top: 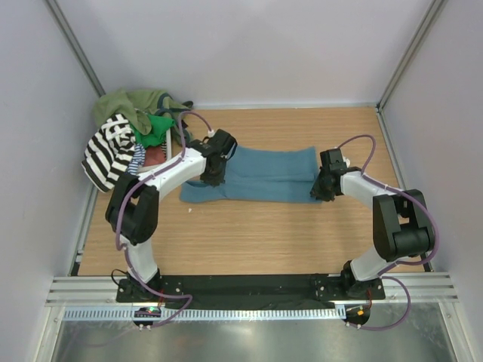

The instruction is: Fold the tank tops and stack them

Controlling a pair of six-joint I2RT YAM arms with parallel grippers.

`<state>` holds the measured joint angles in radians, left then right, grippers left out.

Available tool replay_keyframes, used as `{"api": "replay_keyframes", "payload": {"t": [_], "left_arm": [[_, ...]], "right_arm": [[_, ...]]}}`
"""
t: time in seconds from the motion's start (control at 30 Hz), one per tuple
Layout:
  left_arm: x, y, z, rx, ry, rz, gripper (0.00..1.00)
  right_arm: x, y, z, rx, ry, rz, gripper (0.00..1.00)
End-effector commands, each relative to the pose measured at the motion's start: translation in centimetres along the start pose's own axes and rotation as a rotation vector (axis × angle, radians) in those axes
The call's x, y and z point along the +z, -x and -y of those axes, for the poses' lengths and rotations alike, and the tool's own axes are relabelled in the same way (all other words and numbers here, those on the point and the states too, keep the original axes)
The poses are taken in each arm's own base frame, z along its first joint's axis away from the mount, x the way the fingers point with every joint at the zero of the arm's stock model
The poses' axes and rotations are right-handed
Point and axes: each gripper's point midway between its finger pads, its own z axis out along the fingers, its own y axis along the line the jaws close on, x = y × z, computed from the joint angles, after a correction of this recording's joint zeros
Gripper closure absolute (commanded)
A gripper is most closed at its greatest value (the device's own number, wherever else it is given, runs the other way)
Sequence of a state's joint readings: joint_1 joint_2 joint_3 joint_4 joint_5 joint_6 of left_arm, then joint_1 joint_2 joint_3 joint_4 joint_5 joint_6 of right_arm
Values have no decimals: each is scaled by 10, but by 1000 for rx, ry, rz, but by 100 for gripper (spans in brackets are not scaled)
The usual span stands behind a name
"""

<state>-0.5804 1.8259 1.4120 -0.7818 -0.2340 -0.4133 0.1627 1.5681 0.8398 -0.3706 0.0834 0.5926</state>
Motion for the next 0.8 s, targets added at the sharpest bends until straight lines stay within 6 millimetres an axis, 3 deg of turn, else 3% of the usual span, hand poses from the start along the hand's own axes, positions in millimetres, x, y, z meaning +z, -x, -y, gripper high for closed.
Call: {"api": "replay_keyframes", "payload": {"t": [0.0, 0.13, 0.27, 0.33, 0.43, 0.53, 0.63, 0.73, 0.77], "left_arm": [[15, -3, -18, 11, 97, -51, 100], [27, -14, -17, 21, 102, -105, 94], [22, -16, -24, 16, 127, -92, 68], [18, -14, -27, 5, 137, -73, 61], [5, -5, -29, -42, 123, -13, 55], [-10, 6, -17, -94, 37, 55, 52], [-23, 12, -22, -151, 34, 127, 48], [-35, 11, -32, -200, 52, 187, 45], [-32, 1, -35, -207, 55, 177, 44]], "right_arm": [[-7, 10, 5, 8, -43, 39, 71], [-10, 17, 0, 6, -30, 44, 65], [-12, 24, -1, 0, -46, 56, 64], [-12, 30, -4, 11, -48, 68, 64], [-13, 37, -6, 26, -53, 86, 61], [-14, 44, -9, 30, -53, 103, 58], [-18, 51, -9, 35, -61, 124, 57], [-24, 52, -6, 42, -59, 149, 54], [-25, 51, -5, 42, -58, 152, 51]]}}
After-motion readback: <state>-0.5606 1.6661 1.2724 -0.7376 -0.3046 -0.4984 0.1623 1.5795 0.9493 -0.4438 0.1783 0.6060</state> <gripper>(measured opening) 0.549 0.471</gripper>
